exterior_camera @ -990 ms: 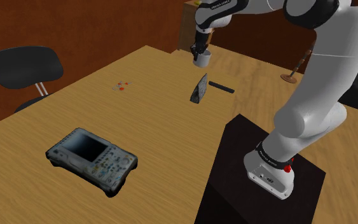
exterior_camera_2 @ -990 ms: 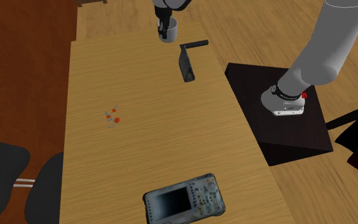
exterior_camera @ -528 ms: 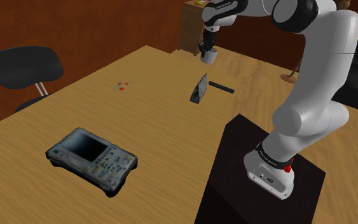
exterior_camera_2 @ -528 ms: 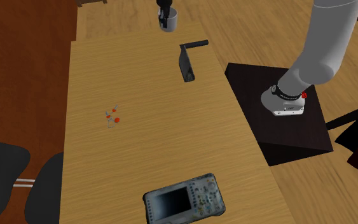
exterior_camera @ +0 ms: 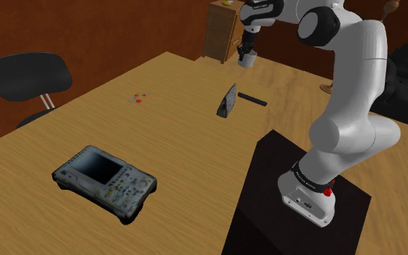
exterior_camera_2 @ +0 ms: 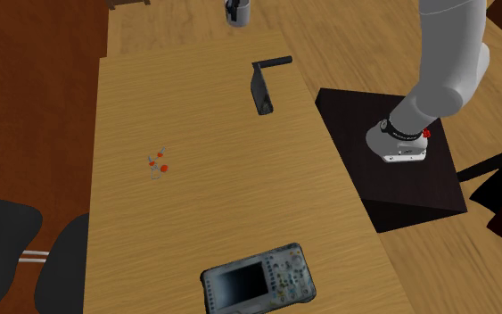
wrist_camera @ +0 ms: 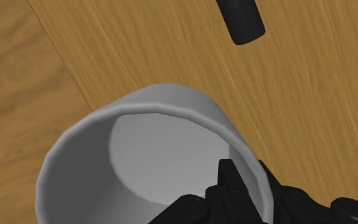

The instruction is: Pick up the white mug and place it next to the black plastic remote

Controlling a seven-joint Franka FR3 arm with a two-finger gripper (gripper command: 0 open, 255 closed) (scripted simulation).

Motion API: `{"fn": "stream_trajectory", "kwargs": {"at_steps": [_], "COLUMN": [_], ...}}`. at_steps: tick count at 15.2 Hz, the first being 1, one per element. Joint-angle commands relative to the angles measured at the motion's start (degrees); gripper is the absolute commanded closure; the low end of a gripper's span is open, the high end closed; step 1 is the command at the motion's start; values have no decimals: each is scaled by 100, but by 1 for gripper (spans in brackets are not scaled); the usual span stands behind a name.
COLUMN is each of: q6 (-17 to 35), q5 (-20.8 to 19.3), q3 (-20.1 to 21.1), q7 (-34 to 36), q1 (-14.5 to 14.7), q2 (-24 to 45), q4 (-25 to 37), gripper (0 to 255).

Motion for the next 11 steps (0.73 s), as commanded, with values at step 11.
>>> {"fn": "stream_trajectory", "kwargs": {"at_steps": [11], "q6": [264], "q5": [2], "q3": [-49], "q7": [-204], "q1": [-145], "q2": [749], "q4": [494], "gripper": [255]}}
